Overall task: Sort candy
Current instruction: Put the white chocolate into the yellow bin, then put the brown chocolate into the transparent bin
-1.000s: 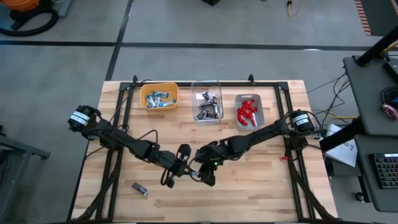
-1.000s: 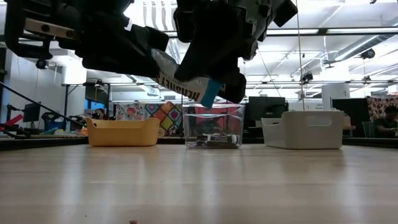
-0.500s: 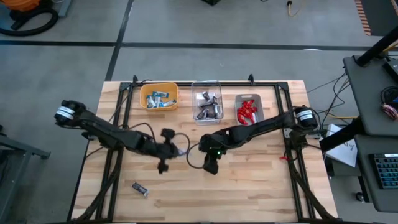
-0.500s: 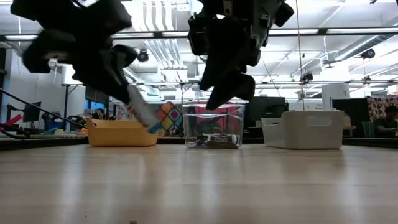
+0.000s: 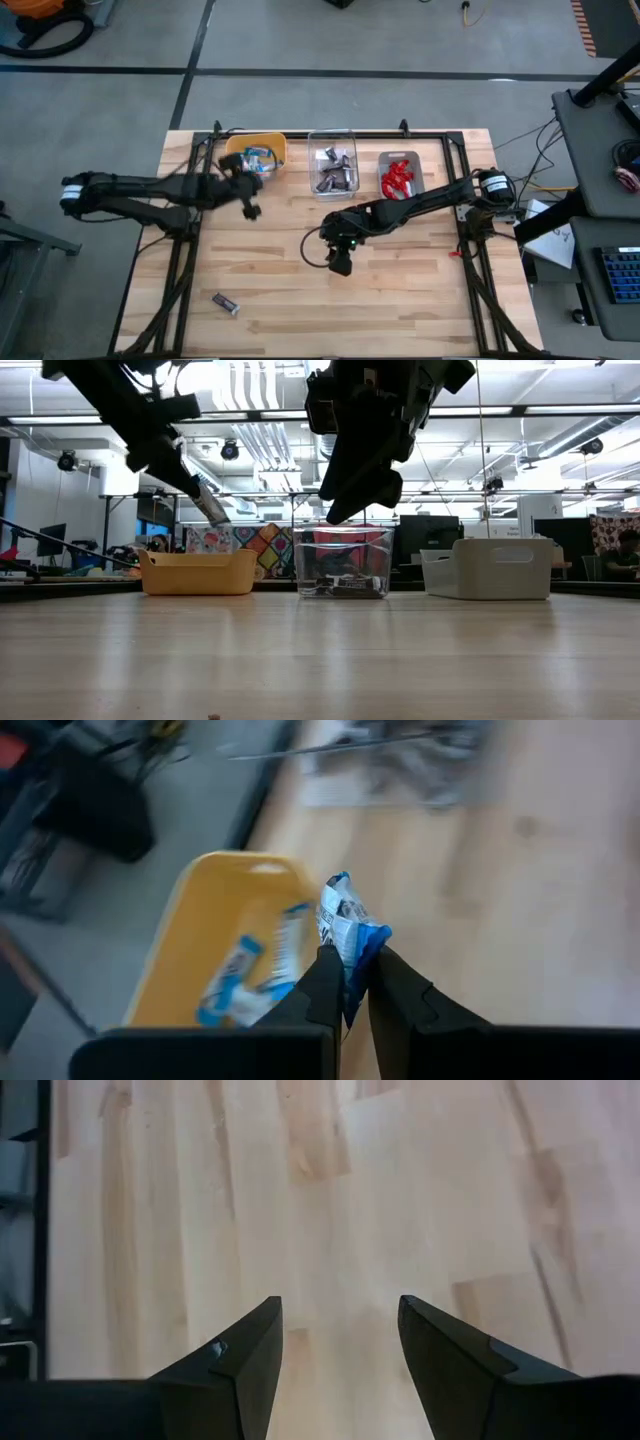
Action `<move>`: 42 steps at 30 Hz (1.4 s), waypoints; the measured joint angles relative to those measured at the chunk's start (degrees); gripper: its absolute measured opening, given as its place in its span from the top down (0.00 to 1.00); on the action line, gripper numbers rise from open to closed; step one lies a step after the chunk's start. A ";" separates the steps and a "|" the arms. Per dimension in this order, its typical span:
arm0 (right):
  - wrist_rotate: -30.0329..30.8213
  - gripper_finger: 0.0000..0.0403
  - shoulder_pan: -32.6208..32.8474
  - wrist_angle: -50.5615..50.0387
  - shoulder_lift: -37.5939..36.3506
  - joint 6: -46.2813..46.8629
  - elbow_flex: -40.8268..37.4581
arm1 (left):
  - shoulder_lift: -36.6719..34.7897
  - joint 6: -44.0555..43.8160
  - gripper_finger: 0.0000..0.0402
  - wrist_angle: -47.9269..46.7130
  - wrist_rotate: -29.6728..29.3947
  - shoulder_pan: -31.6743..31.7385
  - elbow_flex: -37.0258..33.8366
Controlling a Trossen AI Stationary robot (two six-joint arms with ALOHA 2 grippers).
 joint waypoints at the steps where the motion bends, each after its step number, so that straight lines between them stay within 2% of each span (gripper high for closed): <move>1: 0.74 0.53 0.00 0.00 0.00 -0.22 0.00 | -0.64 0.47 0.98 0.17 0.38 2.27 0.00; 6: 4.53 0.53 0.00 -0.02 0.00 -1.50 0.00 | -0.65 2.16 0.98 0.66 4.31 16.00 0.00; 10: 7.08 0.53 0.00 0.11 0.00 -2.69 0.00 | 2.79 4.49 0.98 3.28 13.05 26.92 0.00; 13: 7.58 0.53 0.00 0.13 0.00 -2.77 0.00 | 5.86 6.40 0.97 7.30 18.47 32.53 0.00; 15: 7.61 0.53 0.02 0.17 0.00 -2.77 0.00 | 7.87 7.46 0.96 9.30 19.23 34.80 0.04; 27: 8.47 0.53 0.02 0.28 0.00 -2.77 -0.02 | 16.97 8.07 0.86 10.06 19.44 36.27 4.81; 36: 8.53 0.53 0.02 0.28 0.20 -2.77 -0.02 | 15.96 6.09 0.77 8.26 19.50 36.06 4.87; 39: 8.57 0.53 0.02 0.31 0.20 -2.89 -0.02 | 14.12 3.40 0.75 4.53 22.55 35.14 4.87; 42: 8.59 0.53 0.02 0.28 0.22 -3.16 -0.04 | 11.61 -0.89 0.75 2.33 30.77 32.78 4.52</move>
